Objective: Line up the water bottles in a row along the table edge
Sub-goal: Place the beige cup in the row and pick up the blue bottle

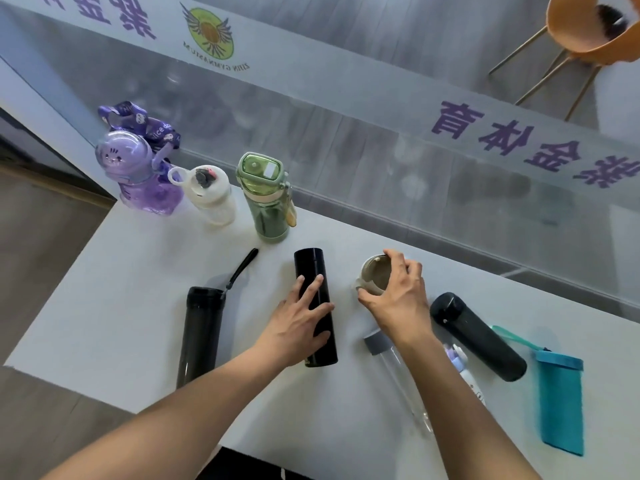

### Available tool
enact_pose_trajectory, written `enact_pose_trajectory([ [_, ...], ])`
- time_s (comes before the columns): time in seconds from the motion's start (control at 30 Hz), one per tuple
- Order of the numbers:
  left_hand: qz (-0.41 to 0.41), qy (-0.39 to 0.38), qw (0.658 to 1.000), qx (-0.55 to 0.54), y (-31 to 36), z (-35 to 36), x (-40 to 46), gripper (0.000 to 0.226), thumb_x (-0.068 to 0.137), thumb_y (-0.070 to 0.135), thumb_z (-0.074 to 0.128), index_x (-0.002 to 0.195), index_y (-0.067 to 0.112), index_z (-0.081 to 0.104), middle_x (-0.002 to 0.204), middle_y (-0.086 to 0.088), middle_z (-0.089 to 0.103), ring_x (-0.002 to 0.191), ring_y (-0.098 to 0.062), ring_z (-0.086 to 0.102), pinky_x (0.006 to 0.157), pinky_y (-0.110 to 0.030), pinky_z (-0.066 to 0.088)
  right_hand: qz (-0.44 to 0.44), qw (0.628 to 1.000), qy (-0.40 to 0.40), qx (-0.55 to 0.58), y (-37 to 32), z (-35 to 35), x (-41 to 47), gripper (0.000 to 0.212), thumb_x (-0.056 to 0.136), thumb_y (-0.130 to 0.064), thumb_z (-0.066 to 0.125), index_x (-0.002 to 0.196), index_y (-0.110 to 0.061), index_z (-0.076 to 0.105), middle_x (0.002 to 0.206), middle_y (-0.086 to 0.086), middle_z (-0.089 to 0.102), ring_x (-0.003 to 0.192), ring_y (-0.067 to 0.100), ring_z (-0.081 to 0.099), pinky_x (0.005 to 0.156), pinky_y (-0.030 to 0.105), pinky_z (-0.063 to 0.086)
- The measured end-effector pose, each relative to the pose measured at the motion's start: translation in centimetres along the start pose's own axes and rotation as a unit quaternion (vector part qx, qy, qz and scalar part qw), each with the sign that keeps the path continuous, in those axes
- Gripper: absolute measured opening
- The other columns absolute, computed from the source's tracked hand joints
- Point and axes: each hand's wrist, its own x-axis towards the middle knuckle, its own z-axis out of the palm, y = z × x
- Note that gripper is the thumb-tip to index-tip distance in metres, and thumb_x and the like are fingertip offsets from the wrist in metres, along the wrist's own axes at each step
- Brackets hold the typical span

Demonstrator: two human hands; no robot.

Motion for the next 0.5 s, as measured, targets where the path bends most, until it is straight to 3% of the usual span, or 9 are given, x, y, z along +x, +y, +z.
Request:
enact_pose_trajectory([
  [0.17, -0.011, 0.002, 0.999, -0.034, -0.8, 0.5, -2.1, 0.057, 0.090, 0.049, 0.057, 0.143, 0.036, 0.039, 0.166, 0.004, -0.010, 0.152, -0.032, -0.001, 0.114, -0.046, 0.035, -0.019, 0.999, -0.008, 0.028, -2.2, 0.7, 2.7, 0.079, 0.072, -0.038, 0.080, 0.140, -0.035, 0.039, 0.129, 0.002, 0.043, 0.114, 0.025, 0.053, 0.094, 0.028, 0.040],
  [0.33, -0.012, -0.012, 0.999, -0.033, -1.5, 1.2, -4.4, 0.057, 0.090, 0.047, 0.056, 0.143, 0.036, 0.038, 0.166, 0.004, -0.014, 0.152, -0.030, -0.003, 0.116, -0.044, 0.032, -0.052, 0.997, -0.038, 0.045, -5.5, 1.7, 6.0, 0.082, 0.073, -0.035, 0.081, 0.143, -0.030, 0.039, 0.132, 0.004, 0.043, 0.117, 0.028, 0.051, 0.103, 0.037, 0.045],
  [0.5, -0.024, -0.008, 0.998, -0.053, -2.2, 1.4, -5.9, 0.058, 0.089, 0.045, 0.058, 0.143, 0.038, 0.036, 0.166, 0.006, -0.014, 0.151, -0.030, 0.007, 0.116, -0.044, 0.033, -0.072, 0.995, -0.039, 0.058, -7.6, 3.0, 7.6, 0.085, 0.072, -0.034, 0.083, 0.143, -0.027, 0.039, 0.136, 0.005, 0.045, 0.118, 0.027, 0.052, 0.100, 0.040, 0.047],
])
